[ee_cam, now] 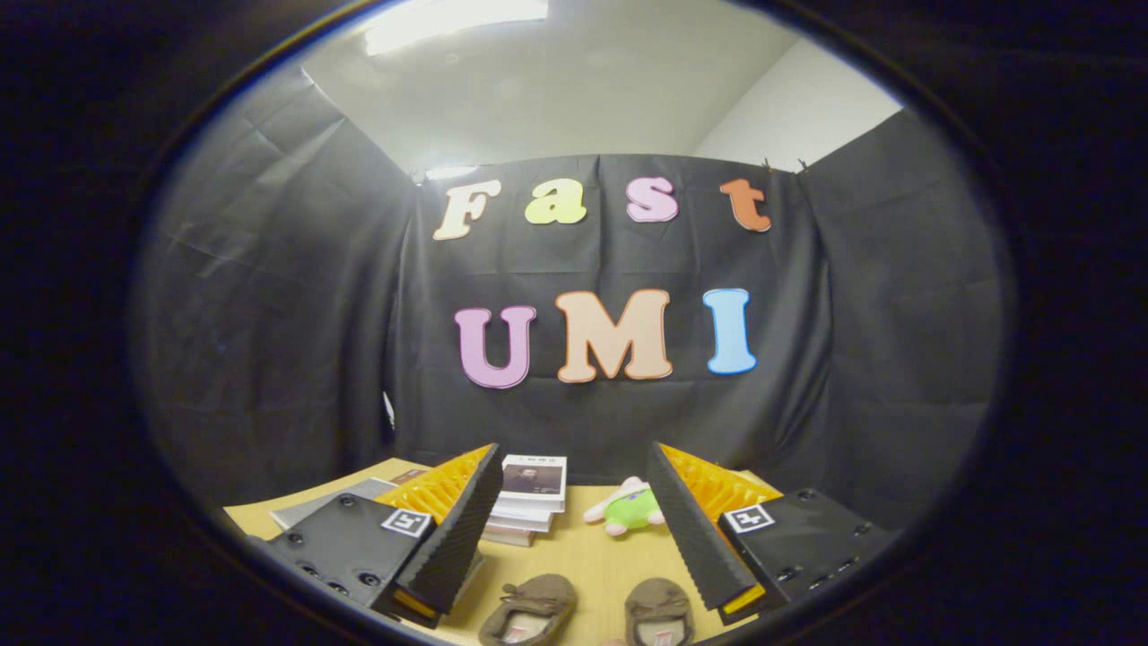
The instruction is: Open the storage box then place both shoes into the box .Put the left shoe in first, then the right shoe, with the right side of both shoes facing outward in a uniform manner.
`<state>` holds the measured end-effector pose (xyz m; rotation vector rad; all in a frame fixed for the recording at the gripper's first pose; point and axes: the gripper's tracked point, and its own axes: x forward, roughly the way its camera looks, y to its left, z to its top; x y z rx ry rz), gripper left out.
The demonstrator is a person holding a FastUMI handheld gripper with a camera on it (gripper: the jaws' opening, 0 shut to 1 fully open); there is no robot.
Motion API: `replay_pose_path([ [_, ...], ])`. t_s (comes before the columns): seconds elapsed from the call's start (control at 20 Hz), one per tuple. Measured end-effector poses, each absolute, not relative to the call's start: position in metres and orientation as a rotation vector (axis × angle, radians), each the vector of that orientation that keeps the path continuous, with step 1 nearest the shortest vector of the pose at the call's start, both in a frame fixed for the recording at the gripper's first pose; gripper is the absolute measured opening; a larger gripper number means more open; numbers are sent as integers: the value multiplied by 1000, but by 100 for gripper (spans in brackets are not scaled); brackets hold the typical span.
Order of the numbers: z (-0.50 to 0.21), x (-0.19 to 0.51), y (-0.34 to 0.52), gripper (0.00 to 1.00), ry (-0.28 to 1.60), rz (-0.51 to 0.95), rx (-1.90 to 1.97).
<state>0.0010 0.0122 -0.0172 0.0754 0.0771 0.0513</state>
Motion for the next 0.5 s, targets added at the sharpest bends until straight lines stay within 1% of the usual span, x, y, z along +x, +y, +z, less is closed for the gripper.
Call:
replay_pose_path([
  [0.2,-47,-4,35,100,182,98,190],
  [0.5,-100,-17,65,100,356,118,412],
])
